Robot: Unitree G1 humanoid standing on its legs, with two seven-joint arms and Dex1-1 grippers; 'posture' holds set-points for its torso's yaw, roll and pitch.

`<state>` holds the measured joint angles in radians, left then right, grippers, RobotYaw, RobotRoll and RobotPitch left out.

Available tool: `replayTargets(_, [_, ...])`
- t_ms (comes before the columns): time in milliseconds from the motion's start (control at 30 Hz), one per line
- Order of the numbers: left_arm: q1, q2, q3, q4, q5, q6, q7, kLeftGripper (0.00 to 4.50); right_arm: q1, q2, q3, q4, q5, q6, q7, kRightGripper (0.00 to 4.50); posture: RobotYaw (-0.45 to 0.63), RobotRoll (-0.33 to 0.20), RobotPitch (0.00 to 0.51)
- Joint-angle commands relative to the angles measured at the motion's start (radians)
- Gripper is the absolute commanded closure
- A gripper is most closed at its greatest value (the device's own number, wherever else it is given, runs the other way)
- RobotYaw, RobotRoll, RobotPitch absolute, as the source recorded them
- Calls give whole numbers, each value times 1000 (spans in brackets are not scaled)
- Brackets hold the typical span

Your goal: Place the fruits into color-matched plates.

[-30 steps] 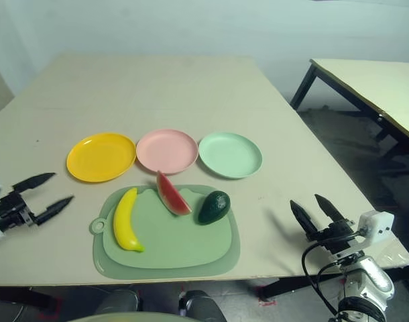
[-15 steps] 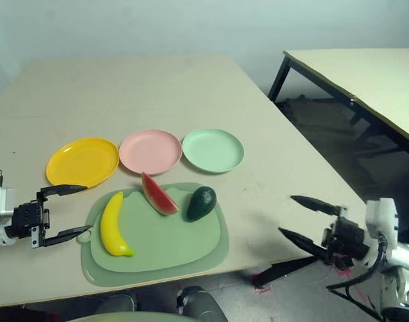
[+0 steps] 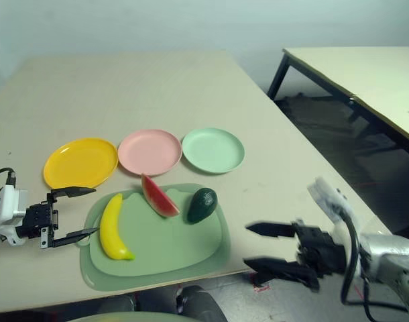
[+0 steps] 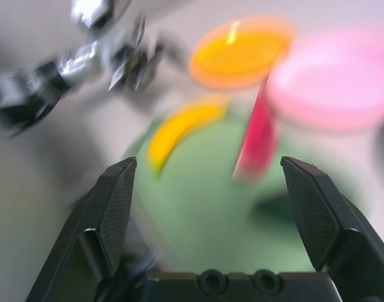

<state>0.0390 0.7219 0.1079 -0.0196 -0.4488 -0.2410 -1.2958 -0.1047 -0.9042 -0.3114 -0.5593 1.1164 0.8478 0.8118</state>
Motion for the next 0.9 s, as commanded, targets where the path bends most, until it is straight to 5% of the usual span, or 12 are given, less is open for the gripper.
replayTargets(33, [2, 4, -4, 13, 16, -4, 5, 26, -149, 23, 73, 8, 67, 91, -147, 0, 3, 0, 0])
replayTargets(200, [10, 17, 2, 2, 15, 2, 5, 26, -295, -114, 281, -34, -120, 117, -21, 0, 20, 0, 0])
replayTargets(433, [29, 34, 9, -28, 12, 16, 12, 26, -445, -278, 617, -26, -544, -141, 348, 0, 49, 0, 0])
replayTargets(633, [67, 44, 18, -58, 8, 19, 23, 26, -552, -197, 728, 85, -751, -297, 469, 0, 64, 0, 0])
replayTargets(900, [72, 43, 14, -97, 6, 36, 45, 26, -562, -78, 772, 247, -965, -528, 513, 0, 75, 0, 0])
